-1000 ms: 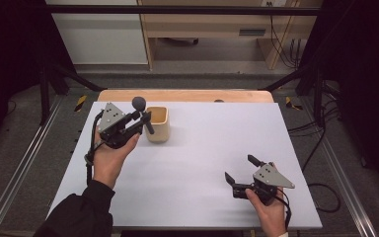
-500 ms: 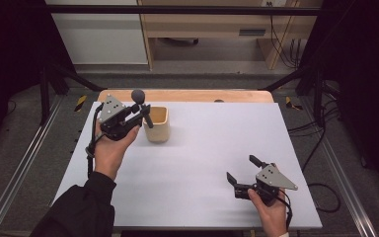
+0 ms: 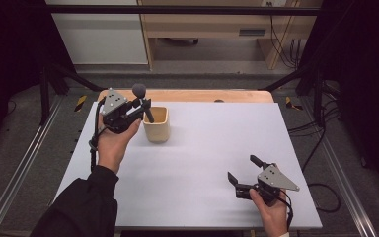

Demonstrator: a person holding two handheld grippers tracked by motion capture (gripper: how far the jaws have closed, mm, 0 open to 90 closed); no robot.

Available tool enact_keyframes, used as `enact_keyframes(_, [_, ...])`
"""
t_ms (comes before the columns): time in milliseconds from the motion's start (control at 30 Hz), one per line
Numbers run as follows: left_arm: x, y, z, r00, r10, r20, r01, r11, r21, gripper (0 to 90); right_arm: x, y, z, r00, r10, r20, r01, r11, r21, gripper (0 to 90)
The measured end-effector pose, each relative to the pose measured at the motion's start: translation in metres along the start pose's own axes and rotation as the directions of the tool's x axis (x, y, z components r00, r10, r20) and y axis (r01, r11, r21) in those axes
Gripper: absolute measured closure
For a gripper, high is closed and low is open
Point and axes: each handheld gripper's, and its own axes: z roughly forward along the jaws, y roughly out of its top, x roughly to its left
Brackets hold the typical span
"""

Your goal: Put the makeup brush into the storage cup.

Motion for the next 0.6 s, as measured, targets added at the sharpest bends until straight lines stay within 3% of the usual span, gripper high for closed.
enact_keyframes(400, [0.0052,0.0031,0.0038,0.9998,0.009,-0.017,-0.009,0.9999,0.007,70.4,-0.0004,0.0008,-0.0024,1.0,0.003,-0.002,-0.003,1.0,-0.018,6.0])
enact_keyframes(600, [0.0106,0.0031,0.0071,0.9995,-0.012,-0.03,0.012,0.9999,0.003,70.4,-0.0009,0.001,-0.0035,1.0,0.008,-0.001,-0.008,1.0,-0.023,6.2])
